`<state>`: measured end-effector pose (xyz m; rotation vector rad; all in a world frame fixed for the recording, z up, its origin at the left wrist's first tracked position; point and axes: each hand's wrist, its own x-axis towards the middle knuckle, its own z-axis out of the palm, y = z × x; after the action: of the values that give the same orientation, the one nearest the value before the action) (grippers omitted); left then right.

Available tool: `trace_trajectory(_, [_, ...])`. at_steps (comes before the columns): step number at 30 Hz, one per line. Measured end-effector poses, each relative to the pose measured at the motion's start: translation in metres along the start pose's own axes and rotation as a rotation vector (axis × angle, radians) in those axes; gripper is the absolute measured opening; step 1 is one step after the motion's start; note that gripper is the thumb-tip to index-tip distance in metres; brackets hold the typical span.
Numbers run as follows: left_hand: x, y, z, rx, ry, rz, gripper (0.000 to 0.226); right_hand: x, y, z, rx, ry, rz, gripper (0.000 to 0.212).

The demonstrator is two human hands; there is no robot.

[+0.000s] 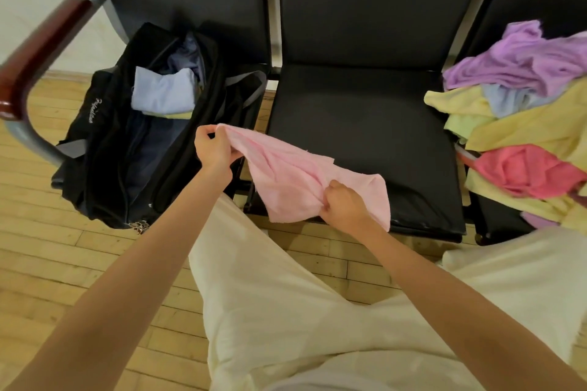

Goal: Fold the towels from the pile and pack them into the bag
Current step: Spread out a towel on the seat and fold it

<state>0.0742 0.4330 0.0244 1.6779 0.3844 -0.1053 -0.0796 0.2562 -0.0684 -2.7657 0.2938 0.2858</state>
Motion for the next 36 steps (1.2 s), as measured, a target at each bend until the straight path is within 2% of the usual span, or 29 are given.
trace_trajectory(2, [0.003, -0.006, -0.006, 0.107, 0.004, 0.042, 0.023, -0.004, 0.01, -0.012, 0.086, 0.06, 0.058, 0.013])
trace_trajectory(5, [0.01, -0.021, -0.014, 0.35, -0.039, 0.052, 0.022, -0.012, 0.031, -0.033, 0.053, 0.183, 0.114, 0.021])
trace_trajectory(8, [0.015, -0.032, -0.02, 0.817, -0.144, 0.105, 0.022, -0.016, 0.056, -0.049, 0.11, 0.228, 0.164, 0.025])
trace_trajectory(10, [0.01, -0.033, -0.02, 1.154, -0.2, 0.207, 0.02, -0.019, 0.072, -0.053, 0.145, 0.231, 0.183, 0.022])
trace_trajectory(12, [0.005, -0.036, -0.017, 1.396, -0.245, 0.307, 0.019, -0.022, 0.084, -0.054, 0.162, 0.24, 0.183, 0.017])
trace_trajectory(15, [0.006, -0.041, -0.012, 1.583, -0.398, 0.412, 0.02, -0.028, 0.092, -0.056, 0.127, 0.262, 0.174, 0.008])
trace_trajectory(17, [0.006, -0.046, -0.009, 1.652, -0.499, 0.431, 0.019, -0.03, 0.096, -0.057, 0.1, 0.262, 0.153, 0.01])
trace_trajectory(19, [0.005, -0.047, -0.004, 1.617, -0.549, 0.419, 0.017, -0.032, 0.1, -0.058, 0.106, 0.276, 0.151, 0.016])
trace_trajectory(21, [0.002, -0.044, 0.001, 1.482, -0.556, 0.396, 0.017, -0.033, 0.103, -0.062, 0.139, 0.311, 0.161, 0.018])
trace_trajectory(24, [0.002, -0.026, 0.007, 1.196, -0.373, 0.466, 0.016, -0.034, 0.103, -0.076, 0.223, 0.419, 0.185, 0.017])
trace_trajectory(29, [-0.015, 0.041, 0.023, 0.687, -0.025, 0.695, 0.014, -0.034, 0.091, -0.109, 0.5, 0.84, 0.254, 0.019])
trace_trajectory(32, [-0.027, 0.081, 0.036, 0.516, 0.063, 0.724, 0.016, -0.034, 0.083, -0.132, 0.631, 1.036, 0.241, 0.014])
trace_trajectory(36, [-0.039, 0.121, 0.046, 0.32, 0.094, 0.745, 0.015, -0.033, 0.075, -0.151, 0.64, 1.185, 0.175, 0.011])
